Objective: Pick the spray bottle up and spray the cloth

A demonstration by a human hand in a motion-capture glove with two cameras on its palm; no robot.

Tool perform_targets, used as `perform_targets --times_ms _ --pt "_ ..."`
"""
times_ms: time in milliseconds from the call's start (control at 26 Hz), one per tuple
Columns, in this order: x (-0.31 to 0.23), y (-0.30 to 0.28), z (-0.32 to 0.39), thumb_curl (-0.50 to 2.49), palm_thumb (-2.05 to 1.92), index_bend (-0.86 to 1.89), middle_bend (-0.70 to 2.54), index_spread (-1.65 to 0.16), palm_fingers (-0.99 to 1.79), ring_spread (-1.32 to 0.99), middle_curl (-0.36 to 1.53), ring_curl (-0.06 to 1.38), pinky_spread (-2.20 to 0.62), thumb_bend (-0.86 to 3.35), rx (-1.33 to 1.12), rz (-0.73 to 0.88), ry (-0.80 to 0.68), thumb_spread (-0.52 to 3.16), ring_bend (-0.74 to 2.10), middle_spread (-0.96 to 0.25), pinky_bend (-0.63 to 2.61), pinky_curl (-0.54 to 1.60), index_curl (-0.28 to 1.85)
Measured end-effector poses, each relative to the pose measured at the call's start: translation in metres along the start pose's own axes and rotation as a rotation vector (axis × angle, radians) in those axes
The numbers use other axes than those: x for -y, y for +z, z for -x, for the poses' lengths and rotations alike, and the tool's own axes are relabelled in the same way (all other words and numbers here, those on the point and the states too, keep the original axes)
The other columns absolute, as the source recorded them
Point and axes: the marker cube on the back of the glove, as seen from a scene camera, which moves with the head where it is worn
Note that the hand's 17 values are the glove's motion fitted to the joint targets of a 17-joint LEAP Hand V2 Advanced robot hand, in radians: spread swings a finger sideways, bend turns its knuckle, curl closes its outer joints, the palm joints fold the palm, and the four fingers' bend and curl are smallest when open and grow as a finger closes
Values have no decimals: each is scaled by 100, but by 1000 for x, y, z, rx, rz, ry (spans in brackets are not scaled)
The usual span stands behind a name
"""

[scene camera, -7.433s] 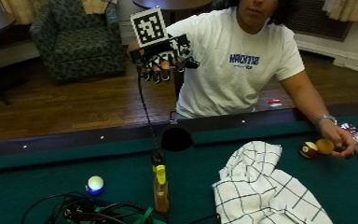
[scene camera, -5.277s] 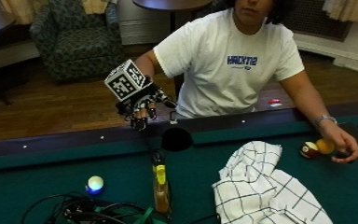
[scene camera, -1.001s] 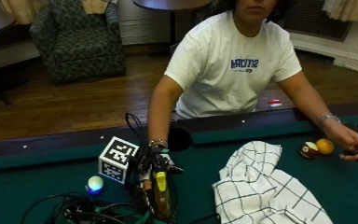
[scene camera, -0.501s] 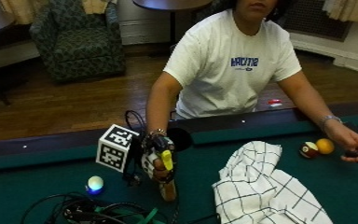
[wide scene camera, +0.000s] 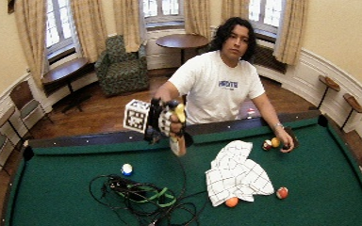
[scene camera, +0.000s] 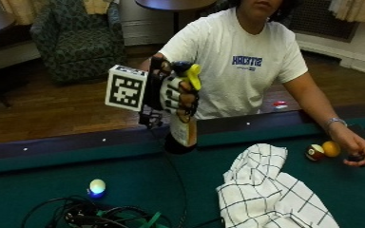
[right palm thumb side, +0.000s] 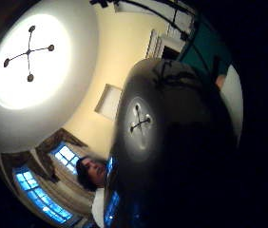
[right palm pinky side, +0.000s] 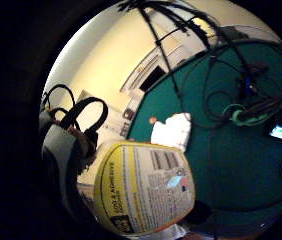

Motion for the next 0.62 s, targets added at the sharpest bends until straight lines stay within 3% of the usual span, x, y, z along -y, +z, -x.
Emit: perform_targets --times_ms 308,616 --pt "21 50 77 68 97 45 62 -22 138 -21 56 49 -27 -2 -71 259 64 38 72 -20 49 42 53" --pt "50 106 73 71 97 45 63 -22 137 -22 56 49 -27 -2 -247 429 308 34 73 -20 50 42 55"
